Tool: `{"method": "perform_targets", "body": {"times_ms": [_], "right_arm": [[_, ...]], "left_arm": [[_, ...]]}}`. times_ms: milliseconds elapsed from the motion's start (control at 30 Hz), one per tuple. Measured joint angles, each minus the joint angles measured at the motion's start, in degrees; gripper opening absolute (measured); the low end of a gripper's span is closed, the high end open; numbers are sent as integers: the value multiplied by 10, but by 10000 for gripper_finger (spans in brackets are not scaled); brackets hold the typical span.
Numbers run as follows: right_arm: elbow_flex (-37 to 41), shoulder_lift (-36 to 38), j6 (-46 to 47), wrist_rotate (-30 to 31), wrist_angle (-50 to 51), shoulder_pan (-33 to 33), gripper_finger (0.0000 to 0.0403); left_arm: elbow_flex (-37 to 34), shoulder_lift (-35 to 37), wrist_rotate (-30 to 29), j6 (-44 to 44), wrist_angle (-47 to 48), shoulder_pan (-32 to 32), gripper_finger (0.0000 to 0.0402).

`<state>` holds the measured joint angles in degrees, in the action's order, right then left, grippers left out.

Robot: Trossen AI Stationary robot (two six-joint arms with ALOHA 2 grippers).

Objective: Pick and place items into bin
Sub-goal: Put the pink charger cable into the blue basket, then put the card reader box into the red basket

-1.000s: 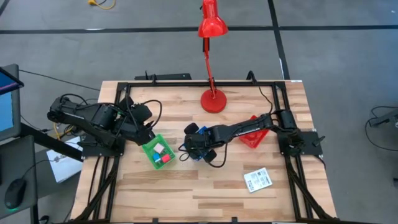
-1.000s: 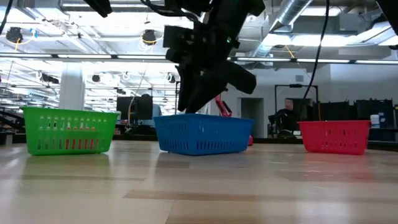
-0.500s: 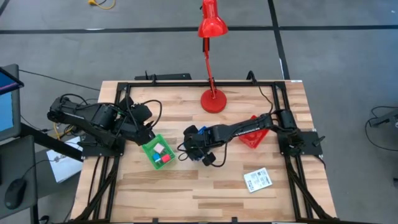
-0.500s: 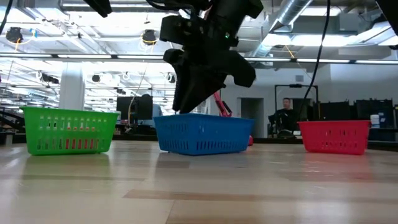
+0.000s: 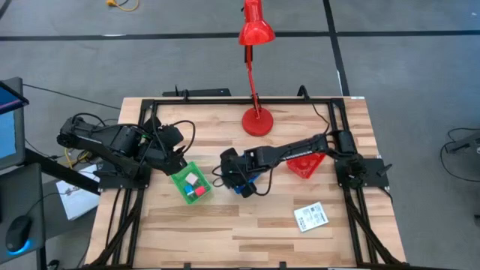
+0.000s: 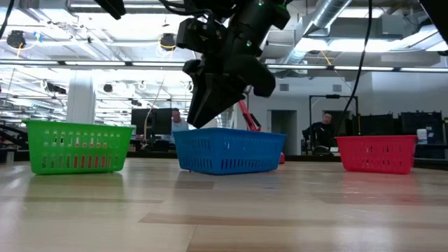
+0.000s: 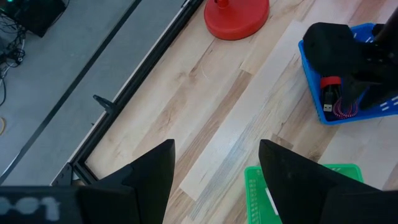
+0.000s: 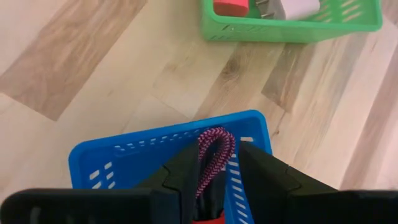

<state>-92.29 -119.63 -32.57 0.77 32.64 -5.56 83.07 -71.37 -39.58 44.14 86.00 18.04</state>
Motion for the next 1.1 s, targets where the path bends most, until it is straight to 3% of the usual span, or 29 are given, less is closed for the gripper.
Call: {"method": "perform_targets", "body": {"times_ms": [467,700,900,1100], "right_arm": [[1,-19,4,-8,-13,5,107],[-9,-21,-13,33,0,-1,107],[-69,-11,-16,81,117,-11,107],[-170,-10,59,81,290,-15,107]], "left_arm": [[0,0,0,0,0,0,224],[0,0,0,0,0,0,224],[0,0,0,0,0,0,224],[0,0,0,-1,0,0,224]]}}
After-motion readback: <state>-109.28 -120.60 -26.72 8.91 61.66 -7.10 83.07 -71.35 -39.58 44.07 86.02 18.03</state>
